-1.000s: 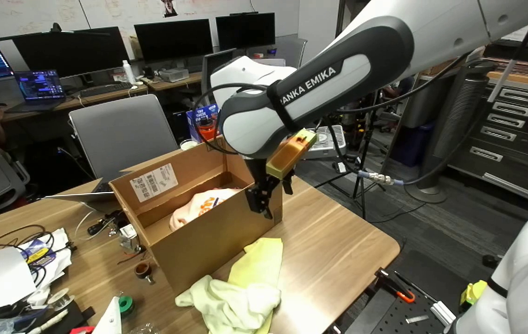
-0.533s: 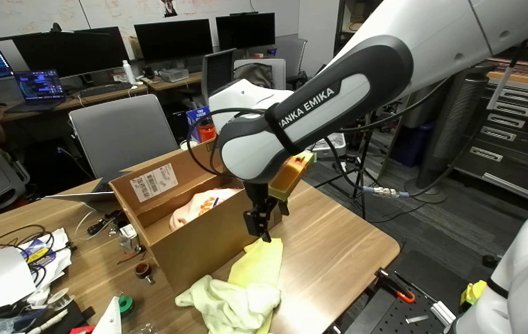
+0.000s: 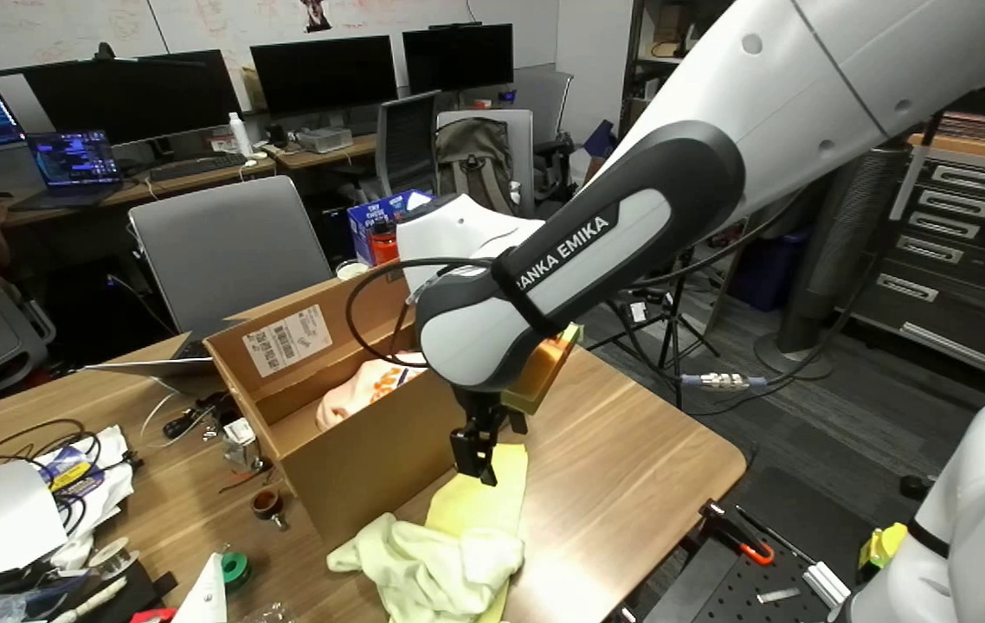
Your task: Put the peach and pink shirt and the green towel in the box respectively
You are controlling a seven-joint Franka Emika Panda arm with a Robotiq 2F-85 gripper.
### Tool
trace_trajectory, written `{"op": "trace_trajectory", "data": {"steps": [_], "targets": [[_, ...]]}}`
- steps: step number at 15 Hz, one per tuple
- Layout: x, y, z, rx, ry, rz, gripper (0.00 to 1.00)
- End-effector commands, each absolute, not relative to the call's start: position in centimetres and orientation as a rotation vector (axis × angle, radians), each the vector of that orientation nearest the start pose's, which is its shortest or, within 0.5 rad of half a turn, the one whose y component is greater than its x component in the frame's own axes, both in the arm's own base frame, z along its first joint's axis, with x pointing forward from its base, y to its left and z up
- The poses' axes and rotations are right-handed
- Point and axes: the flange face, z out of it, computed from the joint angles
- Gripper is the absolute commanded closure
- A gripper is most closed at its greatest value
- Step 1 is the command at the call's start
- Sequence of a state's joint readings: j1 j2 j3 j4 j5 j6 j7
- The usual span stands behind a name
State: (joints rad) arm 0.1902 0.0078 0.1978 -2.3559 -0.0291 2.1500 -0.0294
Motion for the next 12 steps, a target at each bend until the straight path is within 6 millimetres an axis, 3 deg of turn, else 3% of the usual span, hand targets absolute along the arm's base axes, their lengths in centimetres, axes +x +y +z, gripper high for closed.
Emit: {"op": "trace_trajectory", "data": {"steps": [1,12], "targets": [[43.8,18.5,29.3,-3.061,-0.732,0.322,0.0],[41.7,21.2,24.4,-3.0,-0.878,0.38,0.0]]}}
